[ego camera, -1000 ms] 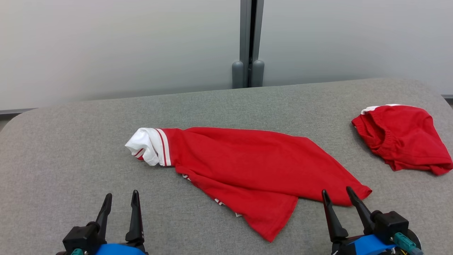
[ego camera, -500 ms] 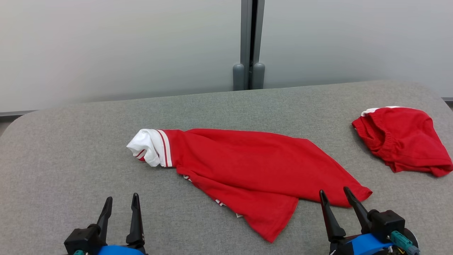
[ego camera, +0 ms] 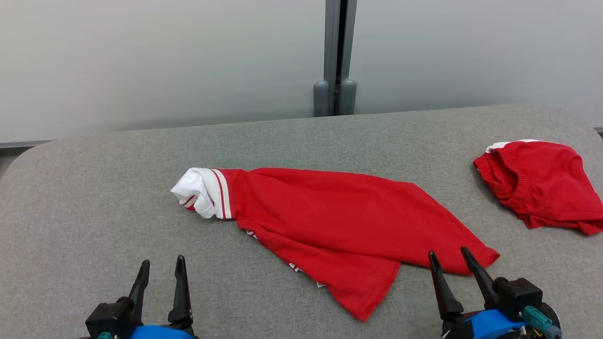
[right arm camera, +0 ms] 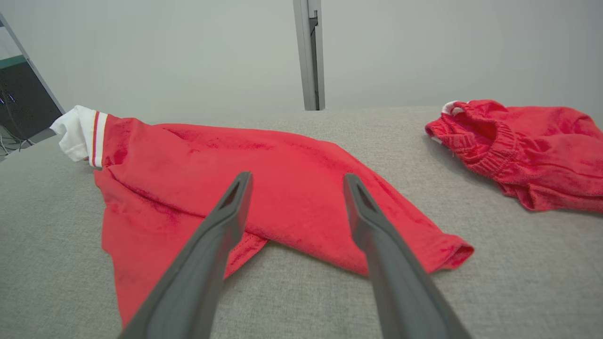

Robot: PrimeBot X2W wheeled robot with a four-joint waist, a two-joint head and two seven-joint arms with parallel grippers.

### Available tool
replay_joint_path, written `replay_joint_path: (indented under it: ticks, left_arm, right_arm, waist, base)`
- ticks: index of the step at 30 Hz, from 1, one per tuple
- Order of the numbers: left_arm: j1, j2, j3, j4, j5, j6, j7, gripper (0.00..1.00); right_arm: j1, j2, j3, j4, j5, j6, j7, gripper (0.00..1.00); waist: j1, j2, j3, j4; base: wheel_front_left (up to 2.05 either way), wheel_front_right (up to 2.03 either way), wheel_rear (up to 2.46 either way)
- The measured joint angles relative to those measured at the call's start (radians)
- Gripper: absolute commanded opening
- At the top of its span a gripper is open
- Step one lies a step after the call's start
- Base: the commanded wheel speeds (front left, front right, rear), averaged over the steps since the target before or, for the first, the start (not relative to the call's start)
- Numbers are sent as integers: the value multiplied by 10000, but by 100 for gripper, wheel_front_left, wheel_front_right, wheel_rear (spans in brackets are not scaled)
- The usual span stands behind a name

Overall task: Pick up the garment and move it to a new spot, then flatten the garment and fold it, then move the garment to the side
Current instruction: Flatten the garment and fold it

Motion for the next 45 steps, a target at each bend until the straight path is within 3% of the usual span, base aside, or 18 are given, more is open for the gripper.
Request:
replay_joint_path:
  ticks: [4,8,9,16,20,24,26,27,28,29,35,45]
  left_arm:
    - [0,-35,42,-19,19,-8,-2,100]
    - [-14,-69,61,-27,92,-63,-2,100]
    - [-49,-82,56,-23,107,-67,-2,100]
    - [-315,-102,17,-8,198,-153,-2,100]
    - [-475,-119,-21,6,280,-184,-2,100]
    - [-563,-155,-25,6,332,-196,-2,100]
    - [-574,-167,-8,0,357,-198,-2,100]
    - [-576,-167,10,8,359,-199,-2,100]
    - [-578,-171,27,6,368,-199,-2,100]
    - [-579,-180,52,12,370,-199,-2,100]
    - [-580,-303,134,25,460,-184,-2,100]
    - [-576,-541,148,63,571,-343,-2,100]
  right_arm:
    - [-13,12,-462,245,-128,0,-2,100]
    - [-244,-4,-1730,663,-871,0,253,100]
    - [-440,-4,-2236,809,-1367,0,504,100]
    - [-1370,-2,-3285,1973,-2441,2,1584,100]
    - [-1889,-6,-3549,2821,-2500,0,1843,100]
    - [-2329,-25,-3595,3791,-1649,0,2109,100]
    - [-2572,-81,-3570,4119,-1187,-2,2146,40]
    - [-2662,-102,-3524,4217,-1022,-8,2065,40]
    - [-2735,-117,-3440,4274,-932,-19,1958,14]
    - [-2808,-113,-3338,4286,-907,-19,1856,0]
    - [-3670,-50,-2788,3252,-1473,0,1452,0]
    - [-5756,-1302,-1089,431,-1889,0,2640,0]
  waist:
    - [0,0,73,22]
    - [0,0,200,51]
    - [0,0,293,72]
    - [0,1,676,224]
    - [0,0,906,388]
    - [0,0,1096,568]
    - [0,0,1157,635]
    - [0,0,1179,656]
    - [0,0,1195,671]
    - [0,0,1202,675]
    - [0,0,1145,606]
    - [0,0,1051,744]
  base:
    - [0,0,0]
    - [0,0,0]
    - [0,0,0]
    - [0,0,0]
    - [0,0,0]
    - [0,0,0]
    - [0,0,0]
    - [0,0,0]
    - [0,0,0]
    - [0,0,0]
    - [0,0,0]
    - [0,0,0]
